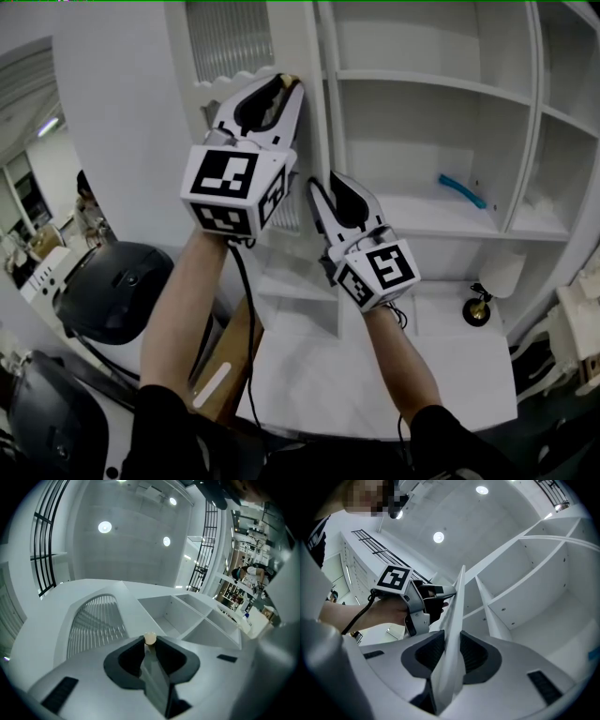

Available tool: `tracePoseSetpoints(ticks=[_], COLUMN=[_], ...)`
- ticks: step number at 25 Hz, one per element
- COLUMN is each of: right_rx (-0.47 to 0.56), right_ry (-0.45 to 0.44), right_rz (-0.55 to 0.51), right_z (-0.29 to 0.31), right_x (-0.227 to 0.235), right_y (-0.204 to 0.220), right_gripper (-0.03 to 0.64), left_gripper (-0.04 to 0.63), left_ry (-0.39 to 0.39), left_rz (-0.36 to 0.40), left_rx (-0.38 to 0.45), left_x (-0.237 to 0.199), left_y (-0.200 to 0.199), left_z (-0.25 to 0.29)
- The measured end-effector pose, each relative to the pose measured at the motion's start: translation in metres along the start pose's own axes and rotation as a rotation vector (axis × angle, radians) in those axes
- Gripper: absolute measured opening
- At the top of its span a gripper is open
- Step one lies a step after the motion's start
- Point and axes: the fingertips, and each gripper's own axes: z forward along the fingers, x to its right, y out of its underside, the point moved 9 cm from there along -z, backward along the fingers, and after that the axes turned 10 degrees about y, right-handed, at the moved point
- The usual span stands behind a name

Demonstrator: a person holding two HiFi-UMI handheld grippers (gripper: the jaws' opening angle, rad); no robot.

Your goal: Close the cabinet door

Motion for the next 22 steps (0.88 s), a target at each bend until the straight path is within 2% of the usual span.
tracePoseSetpoints(ticks=[11,16,22], right_rx=[-0.049,-0.069,-0.086], right_ry=[0.011,-0.012,0.014], right_rz=[-0.038,-0.067,-0.094], right_z=[0.002,0.008,0.007], right_x=[0.024,0.039,0.049], right_y=[0.020,0.025,0.037], right_gripper=[0.114,0.121,0.123], left_gripper=[0.086,0.086,0.086], left_ry=[-0.020,0.001,-0.019], left_rz=[0.074,0.113,0.131], left_rx=[-0.046,-0.076,-0.068], left_x=[0.002,-0.001,-0.001], left_y=[0.015,0.022,0.031], left_z=[0.025,0.039,0.051])
